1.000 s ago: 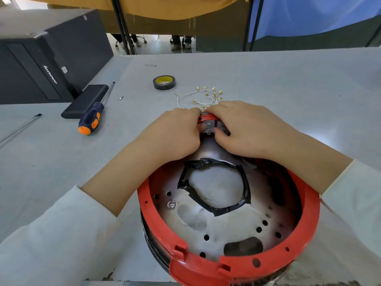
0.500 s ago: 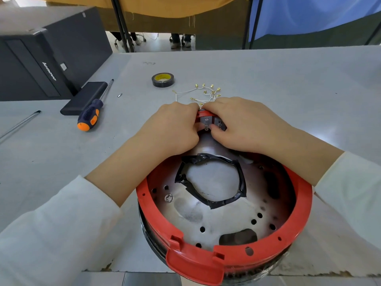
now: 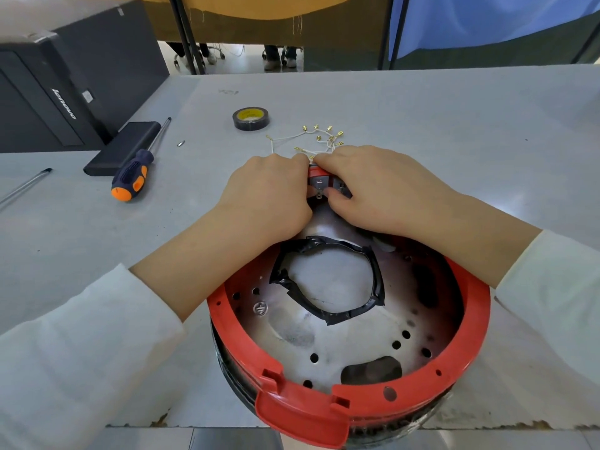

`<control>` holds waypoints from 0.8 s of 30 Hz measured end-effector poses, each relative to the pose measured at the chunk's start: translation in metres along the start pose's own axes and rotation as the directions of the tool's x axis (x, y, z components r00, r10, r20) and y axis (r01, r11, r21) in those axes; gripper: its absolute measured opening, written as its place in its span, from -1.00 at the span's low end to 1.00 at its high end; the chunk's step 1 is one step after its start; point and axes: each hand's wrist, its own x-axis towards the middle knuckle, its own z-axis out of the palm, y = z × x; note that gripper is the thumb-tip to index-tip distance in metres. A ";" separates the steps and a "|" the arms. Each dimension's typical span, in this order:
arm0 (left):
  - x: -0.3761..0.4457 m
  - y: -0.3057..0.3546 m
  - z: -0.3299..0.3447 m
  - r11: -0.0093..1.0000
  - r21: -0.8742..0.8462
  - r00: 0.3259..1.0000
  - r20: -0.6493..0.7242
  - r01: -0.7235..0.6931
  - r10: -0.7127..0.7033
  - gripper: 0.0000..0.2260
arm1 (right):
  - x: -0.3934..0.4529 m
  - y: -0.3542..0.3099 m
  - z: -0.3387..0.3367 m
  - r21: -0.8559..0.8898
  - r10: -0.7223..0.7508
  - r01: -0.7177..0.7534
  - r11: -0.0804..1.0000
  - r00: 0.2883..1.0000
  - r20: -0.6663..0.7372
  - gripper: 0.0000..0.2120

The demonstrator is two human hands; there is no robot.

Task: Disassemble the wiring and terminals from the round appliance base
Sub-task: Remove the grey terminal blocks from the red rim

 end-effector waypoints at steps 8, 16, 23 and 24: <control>-0.003 0.003 -0.001 0.999 -0.002 0.999 -0.003 0.049 -0.049 -0.85 | -0.001 -0.001 0.002 -0.013 0.012 -0.012 1.000 1.000 -0.021 -0.77; -0.006 0.005 -0.005 0.999 -0.001 0.999 -0.007 0.051 -0.051 -0.85 | -0.002 -0.003 0.000 0.008 0.023 -0.022 1.000 1.000 -0.012 -0.78; -0.001 0.007 -0.003 0.998 0.058 1.000 0.002 -0.001 0.001 -0.91 | 0.011 -0.004 0.001 0.025 0.039 -0.041 0.999 0.998 0.054 -0.79; 0.000 0.005 -0.002 1.000 0.028 1.000 0.003 0.004 -0.004 -0.89 | 0.010 -0.003 0.000 0.043 0.035 -0.037 0.998 0.998 0.051 -0.79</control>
